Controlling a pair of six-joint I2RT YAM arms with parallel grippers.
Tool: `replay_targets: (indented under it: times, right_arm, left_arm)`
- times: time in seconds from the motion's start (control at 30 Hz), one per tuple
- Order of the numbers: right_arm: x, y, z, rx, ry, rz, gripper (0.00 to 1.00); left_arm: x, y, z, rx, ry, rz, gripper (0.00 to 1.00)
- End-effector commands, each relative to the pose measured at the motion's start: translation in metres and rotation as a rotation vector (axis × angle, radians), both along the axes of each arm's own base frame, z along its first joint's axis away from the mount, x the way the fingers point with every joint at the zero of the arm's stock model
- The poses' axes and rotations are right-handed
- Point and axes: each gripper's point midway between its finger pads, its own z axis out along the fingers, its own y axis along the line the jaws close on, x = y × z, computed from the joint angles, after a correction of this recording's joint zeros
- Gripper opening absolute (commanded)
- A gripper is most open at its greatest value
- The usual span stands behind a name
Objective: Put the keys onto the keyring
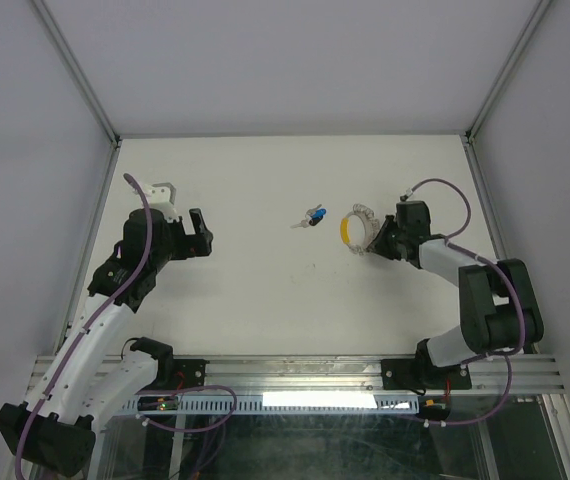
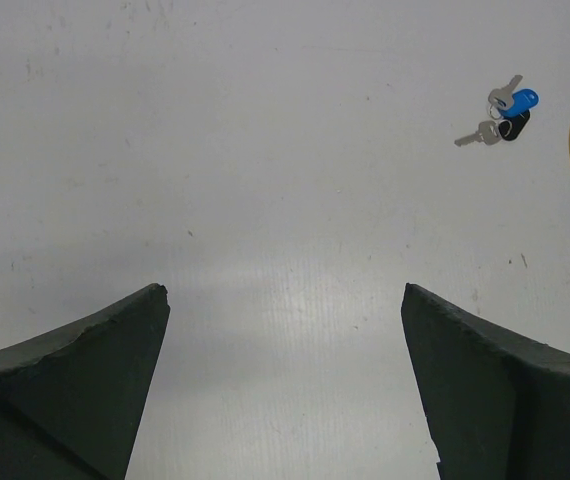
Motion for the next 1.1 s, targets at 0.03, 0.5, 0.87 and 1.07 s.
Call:
replay_targets:
  times: [0.03,0.5,0.87,1.07]
  right_arm:
    - [-0.022,0.007,0.018,0.007,-0.051,0.007,0.15]
    - [-0.111,0.03,0.023,0.048,-0.029,-0.004,0.17]
    - [-0.057,-0.011,0.064,-0.218,-0.112,-0.079,0.54]
    - [-0.014,-0.012,0.064,-0.18,-0.099,-0.016,0.59]
  left_arm:
    - [0.005,-0.01,0.014,-0.03,-0.058,-0.043,0.99]
    - [0.001,-0.014,0.02,-0.047,-0.077,-0.068,0.99]
    - [-0.001,-0.019,0.023,-0.059,-0.088,-0.089,0.99]
    - [0.0,-0.023,0.018,-0.06,-0.07,-0.11,0.99]
